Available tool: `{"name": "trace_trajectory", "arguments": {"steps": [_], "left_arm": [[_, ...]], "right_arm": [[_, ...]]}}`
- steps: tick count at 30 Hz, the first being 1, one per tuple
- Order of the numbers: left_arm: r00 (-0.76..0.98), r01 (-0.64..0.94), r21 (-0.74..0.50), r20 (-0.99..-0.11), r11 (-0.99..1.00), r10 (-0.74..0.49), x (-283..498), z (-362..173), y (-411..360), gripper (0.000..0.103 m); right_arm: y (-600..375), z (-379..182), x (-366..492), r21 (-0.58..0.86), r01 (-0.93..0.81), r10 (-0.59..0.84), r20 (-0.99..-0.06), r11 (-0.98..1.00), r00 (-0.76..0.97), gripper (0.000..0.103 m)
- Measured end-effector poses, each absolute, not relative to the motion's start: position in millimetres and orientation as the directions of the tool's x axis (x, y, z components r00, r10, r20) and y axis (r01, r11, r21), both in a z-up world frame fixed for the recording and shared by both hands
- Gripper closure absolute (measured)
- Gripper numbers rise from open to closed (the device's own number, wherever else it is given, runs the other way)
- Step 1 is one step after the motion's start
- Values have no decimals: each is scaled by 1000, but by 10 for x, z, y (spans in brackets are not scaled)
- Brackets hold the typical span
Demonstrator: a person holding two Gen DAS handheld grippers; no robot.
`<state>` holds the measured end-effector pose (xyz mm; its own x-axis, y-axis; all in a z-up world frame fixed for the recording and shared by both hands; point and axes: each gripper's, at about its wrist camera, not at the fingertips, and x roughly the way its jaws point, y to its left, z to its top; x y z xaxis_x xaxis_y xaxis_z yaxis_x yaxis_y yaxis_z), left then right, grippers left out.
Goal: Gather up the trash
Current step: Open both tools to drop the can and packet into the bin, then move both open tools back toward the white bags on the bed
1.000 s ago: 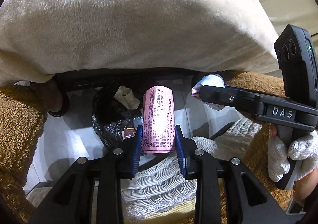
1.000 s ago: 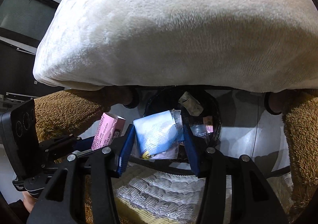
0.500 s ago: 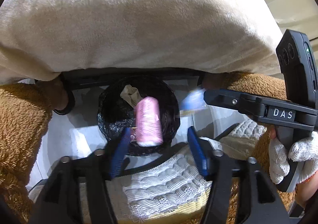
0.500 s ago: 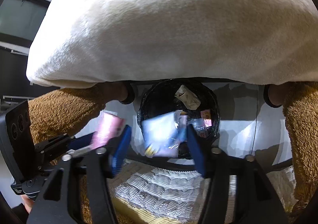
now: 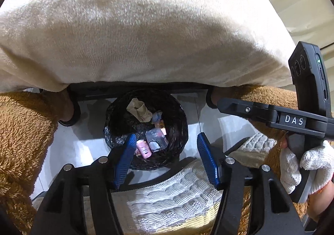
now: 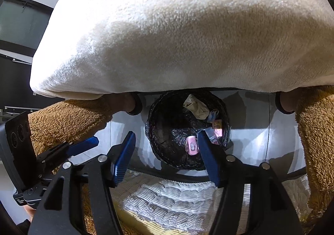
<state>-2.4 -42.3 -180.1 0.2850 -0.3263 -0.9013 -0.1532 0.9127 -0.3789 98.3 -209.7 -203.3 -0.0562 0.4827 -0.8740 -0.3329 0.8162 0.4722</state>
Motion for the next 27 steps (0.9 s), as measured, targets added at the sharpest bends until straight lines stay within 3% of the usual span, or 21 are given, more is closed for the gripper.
{"name": "trace_trajectory", "arguments": {"steps": [6, 15, 27], "left_arm": [[359, -137, -412, -868, 901, -343, -62, -1660, -366, 45], [513, -97, -460, -783, 883, -351, -152, -1291, -235, 45], [640, -6, -393, -708, 919, -298, -45, -744, -114, 45]], "right_arm": [[-2094, -1883, 933, 460, -384, 499, -866, 801, 4, 41], [-2187, -1358, 752, 435, -519, 597, -779, 736, 194, 41], [-2332, -719, 909, 345, -611, 645, -665, 712, 376, 40]]}}
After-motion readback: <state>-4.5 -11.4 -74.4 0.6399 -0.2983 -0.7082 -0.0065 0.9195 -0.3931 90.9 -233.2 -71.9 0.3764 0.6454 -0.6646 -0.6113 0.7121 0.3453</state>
